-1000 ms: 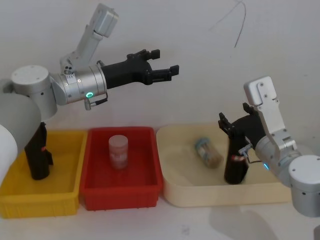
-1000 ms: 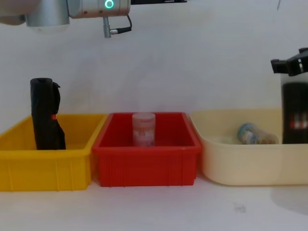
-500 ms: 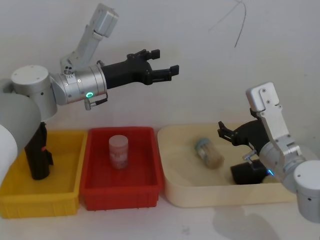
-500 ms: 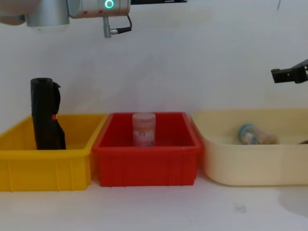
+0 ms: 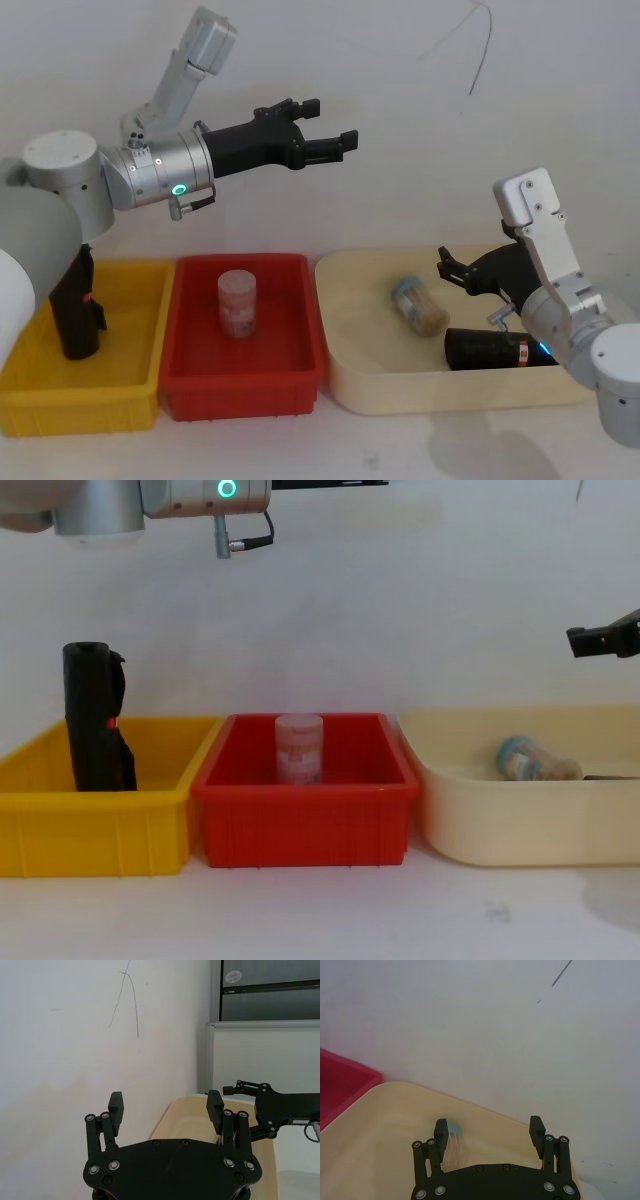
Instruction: Pick up the garbage bag with the one hand and transfer it to the other hand.
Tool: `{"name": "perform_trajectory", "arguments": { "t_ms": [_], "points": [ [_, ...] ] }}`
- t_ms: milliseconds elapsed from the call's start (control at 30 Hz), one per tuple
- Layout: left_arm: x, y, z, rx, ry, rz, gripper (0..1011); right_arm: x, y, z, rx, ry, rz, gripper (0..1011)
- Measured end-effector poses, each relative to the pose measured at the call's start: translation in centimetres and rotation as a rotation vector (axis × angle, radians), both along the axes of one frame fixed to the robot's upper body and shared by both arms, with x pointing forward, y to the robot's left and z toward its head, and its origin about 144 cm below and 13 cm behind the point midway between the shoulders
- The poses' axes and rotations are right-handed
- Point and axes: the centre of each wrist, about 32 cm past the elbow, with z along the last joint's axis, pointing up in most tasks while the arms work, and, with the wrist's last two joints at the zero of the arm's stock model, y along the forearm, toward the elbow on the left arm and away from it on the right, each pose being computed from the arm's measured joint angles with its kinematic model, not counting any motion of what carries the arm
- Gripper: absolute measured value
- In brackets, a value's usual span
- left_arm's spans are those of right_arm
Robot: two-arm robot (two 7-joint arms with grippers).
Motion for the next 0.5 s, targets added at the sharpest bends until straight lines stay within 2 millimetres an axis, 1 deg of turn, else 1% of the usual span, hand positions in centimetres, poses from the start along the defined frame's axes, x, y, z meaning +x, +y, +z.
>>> {"name": "perform_trajectory", "arguments": {
  "t_ms": [500],
  "points": [
    [0.0, 0.0, 0.0, 0.0, 0.0, 0.0, 1001, -0.07, -0.04, -0.01, -0.002, 0.002, 0.001, 1000]
  ]
}}
